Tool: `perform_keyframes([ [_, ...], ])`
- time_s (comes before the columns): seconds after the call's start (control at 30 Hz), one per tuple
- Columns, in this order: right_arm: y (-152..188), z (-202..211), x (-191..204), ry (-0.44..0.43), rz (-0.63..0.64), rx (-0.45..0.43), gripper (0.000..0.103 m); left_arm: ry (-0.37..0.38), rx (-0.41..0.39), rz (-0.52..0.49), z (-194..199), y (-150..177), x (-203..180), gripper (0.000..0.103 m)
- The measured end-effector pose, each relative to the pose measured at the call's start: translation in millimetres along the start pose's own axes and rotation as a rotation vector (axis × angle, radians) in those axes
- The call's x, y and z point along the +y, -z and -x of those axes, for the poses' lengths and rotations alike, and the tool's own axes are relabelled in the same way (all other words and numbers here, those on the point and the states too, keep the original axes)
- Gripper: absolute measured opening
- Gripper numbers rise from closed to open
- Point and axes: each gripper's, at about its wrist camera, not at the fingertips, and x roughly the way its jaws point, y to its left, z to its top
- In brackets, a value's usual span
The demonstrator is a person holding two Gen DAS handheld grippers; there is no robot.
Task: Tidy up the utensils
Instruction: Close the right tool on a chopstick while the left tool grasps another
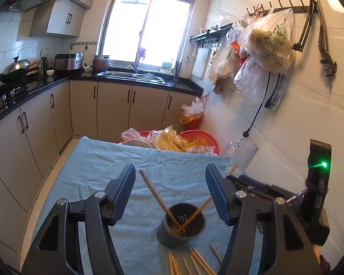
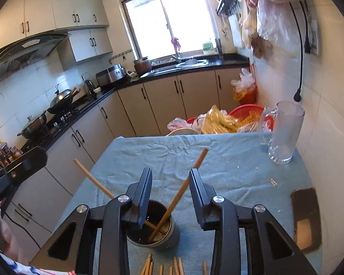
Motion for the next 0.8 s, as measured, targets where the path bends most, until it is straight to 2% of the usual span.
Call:
perform_keyframes([
  [0.03, 0.8, 6.4, 0.3, 0.003, 0.005, -0.008, 0.043, -0.004, -0.006, -0.001, 8.5, 2.2, 1.2, 0.065],
  [0.17, 9.0, 31.4, 0.2, 0.013, 0.027, -0.020, 0.048, -0.021, -0.018, 0.017, 38.4, 16.6, 10.6, 0.072],
  [0.23, 19.5, 43.0, -2.5, 0.021, 0.038, -0.008, 0.058, -0.029, -0.009, 0.035, 51.9, 30.4, 17.7, 0.078],
  [0.3, 36.0, 49.7, -8.5, 0.028, 0.048, 0.025, 0.062, -0.042, 0.021, 0.041, 58.4, 48.8, 23.8, 0.079],
  [0.4, 71.3, 46.1, -22.5, 0.037, 0.055, 0.123, 0.062, -0.052, 0.084, 0.035, 53.0, 78.9, 28.5, 0.079],
  [0.47, 99.5, 38.3, -34.0, 0.047, 0.055, 0.205, 0.062, -0.052, 0.163, 0.037, 41.0, 104.4, 31.3, 0.079],
  [0.53, 128.8, 30.4, -47.9, 0.043, 0.031, 0.284, 0.051, -0.032, 0.249, 0.048, 26.1, 131.1, 30.9, 0.078],
  [0.57, 138.2, 27.6, -53.3, 0.036, 0.017, 0.311, 0.047, -0.019, 0.284, 0.045, 20.4, 140.9, 29.1, 0.077],
  [0.63, 159.2, 24.2, -62.9, 0.023, -0.010, 0.360, 0.039, 0.005, 0.355, 0.016, 7.7, 164.2, 20.4, 0.065],
  [0.77, 180.0, 21.1, -65.6, 0.020, 0.010, 0.395, 0.039, 0.026, 0.455, -0.061, -15.9, 195.1, -0.4, 0.051],
  [0.8, 180.6, 20.3, -64.9, 0.019, 0.014, 0.399, 0.039, 0.026, 0.473, -0.082, -21.4, 201.3, -5.8, 0.044],
])
